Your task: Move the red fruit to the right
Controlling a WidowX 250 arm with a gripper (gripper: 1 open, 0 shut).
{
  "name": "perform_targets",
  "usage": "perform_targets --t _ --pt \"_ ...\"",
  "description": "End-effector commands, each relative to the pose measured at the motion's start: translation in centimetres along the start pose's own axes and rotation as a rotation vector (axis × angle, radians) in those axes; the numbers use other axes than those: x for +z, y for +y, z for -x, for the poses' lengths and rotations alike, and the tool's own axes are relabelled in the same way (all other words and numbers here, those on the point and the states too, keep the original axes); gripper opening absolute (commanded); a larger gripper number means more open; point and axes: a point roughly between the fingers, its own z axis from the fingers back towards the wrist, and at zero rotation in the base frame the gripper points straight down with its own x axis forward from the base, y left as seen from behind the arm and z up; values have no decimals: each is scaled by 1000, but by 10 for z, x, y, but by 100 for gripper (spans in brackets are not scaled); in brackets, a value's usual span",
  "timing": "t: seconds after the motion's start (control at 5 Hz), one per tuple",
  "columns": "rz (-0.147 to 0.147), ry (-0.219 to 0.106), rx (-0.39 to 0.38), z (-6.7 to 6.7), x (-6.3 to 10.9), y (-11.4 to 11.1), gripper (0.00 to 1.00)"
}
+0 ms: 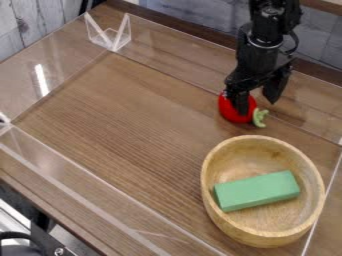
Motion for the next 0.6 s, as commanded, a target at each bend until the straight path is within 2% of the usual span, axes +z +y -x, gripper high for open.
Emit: perform_targets --t 0.0,0.4 --pt "45 -31 48 -4 11 -6 100" --pt "42 -26 61 -3 23 -9 100"
